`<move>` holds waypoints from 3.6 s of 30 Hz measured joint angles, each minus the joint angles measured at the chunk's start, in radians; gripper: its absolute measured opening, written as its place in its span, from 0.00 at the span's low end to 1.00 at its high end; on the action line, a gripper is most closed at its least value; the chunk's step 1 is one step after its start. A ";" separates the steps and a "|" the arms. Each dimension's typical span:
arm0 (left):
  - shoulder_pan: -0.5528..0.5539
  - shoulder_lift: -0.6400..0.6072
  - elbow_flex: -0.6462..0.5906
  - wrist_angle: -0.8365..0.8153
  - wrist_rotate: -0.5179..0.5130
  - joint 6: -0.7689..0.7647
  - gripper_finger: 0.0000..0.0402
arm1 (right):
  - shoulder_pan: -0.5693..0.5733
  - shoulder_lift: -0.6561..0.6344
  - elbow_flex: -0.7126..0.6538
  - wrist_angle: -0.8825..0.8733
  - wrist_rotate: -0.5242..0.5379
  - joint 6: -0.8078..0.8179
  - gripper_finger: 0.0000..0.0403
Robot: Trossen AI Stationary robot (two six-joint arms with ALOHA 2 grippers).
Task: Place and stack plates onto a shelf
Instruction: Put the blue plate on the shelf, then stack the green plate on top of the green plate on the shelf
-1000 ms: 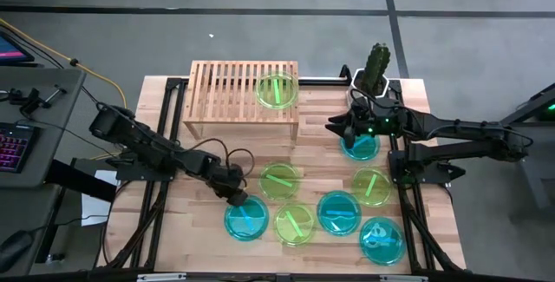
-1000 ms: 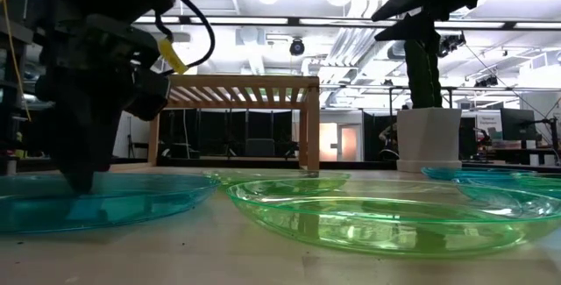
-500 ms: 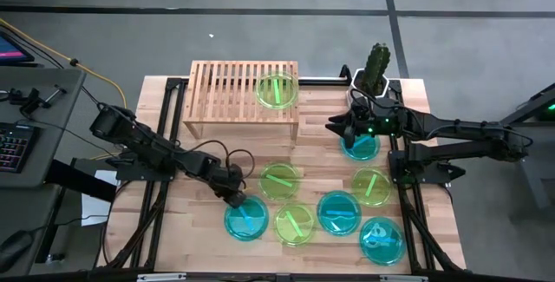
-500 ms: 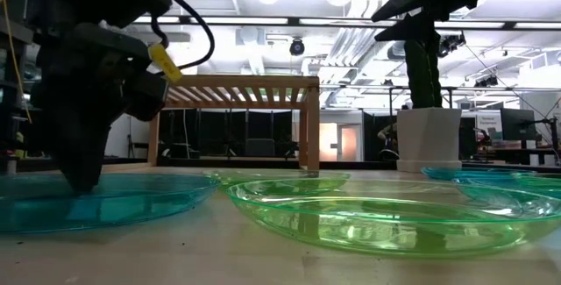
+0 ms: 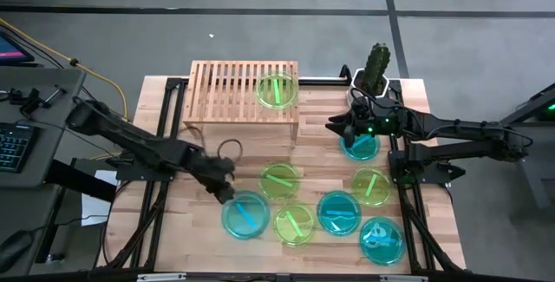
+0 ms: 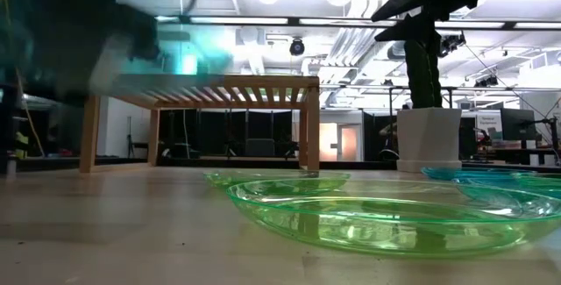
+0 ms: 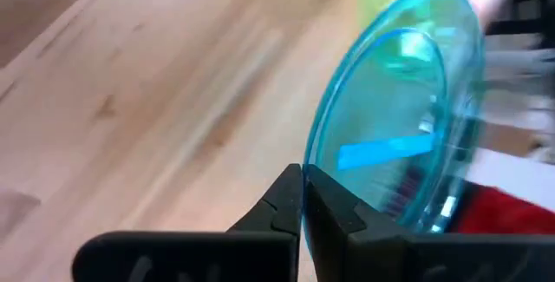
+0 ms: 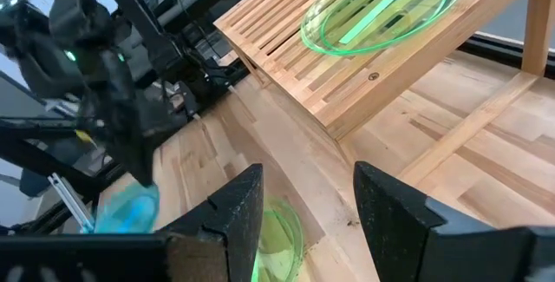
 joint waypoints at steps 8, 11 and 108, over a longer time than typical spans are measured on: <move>0.097 -0.334 0.054 -0.119 -0.095 -0.037 0.00 | 0.000 0.000 0.000 0.000 0.004 0.009 0.40; 0.229 -0.409 0.145 -0.243 -0.136 0.054 0.00 | 0.000 0.003 0.000 0.000 0.032 0.009 0.40; 1.237 -0.908 0.022 0.220 0.269 0.431 0.30 | 0.001 0.031 0.000 0.367 0.025 0.097 0.40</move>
